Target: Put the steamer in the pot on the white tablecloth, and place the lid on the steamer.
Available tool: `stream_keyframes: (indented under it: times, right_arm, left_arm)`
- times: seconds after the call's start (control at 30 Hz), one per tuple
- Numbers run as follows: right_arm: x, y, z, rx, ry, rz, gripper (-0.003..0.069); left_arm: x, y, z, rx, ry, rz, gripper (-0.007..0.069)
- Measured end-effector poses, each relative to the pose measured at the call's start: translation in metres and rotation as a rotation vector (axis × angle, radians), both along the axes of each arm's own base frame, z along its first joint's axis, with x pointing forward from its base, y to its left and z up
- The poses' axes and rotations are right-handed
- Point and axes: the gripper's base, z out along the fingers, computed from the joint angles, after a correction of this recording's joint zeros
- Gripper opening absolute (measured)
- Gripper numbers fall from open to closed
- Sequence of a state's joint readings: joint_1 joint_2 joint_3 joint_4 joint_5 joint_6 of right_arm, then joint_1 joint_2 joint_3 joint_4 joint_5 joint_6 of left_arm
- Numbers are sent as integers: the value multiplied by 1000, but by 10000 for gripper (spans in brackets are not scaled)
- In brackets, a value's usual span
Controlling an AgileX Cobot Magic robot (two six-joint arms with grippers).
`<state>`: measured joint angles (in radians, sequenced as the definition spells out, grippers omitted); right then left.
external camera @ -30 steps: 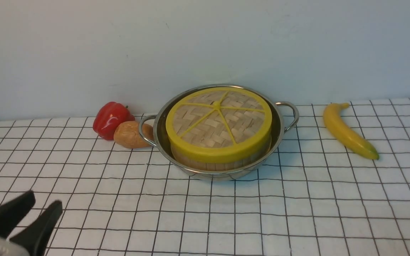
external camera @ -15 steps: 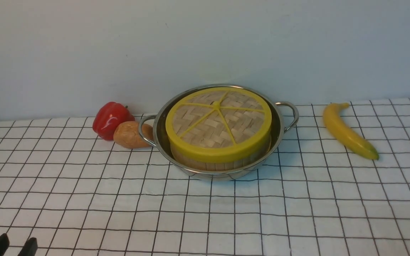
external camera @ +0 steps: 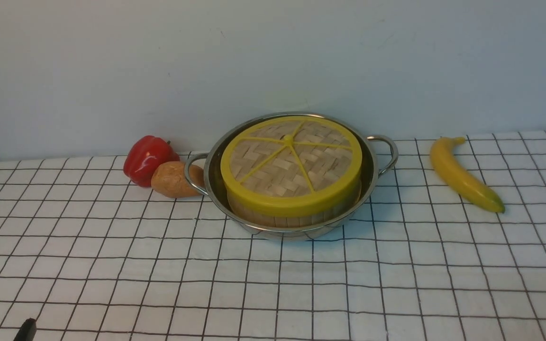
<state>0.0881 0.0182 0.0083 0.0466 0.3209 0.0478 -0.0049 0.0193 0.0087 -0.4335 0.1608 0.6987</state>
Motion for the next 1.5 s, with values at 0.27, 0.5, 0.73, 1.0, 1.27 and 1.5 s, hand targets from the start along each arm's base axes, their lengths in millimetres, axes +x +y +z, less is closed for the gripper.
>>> stream_keyframes:
  times: [0.27,0.5,0.73,1.0,1.27,1.5]
  right_arm:
    - [0,0,0,0,0,0,240]
    - [0,0,0,0,0,0,240]
    - [0,0,0,0,0,0,240]
    - [0,0,0,0,0,0,243]
    - [0,0,0,0,0,0,243]
    - [0,0,0,1,0,0,243]
  left_arm:
    - [0,1,-1,1,7,12,295]
    - [-1,7,-2,-80,21,80,295]
    - [-4,9,-15,-93,163,111,295]
    - [-4,9,-16,-96,177,114,295]
    - [-4,9,-16,-96,177,114,295]
    - [-4,9,-16,-96,177,114,295]
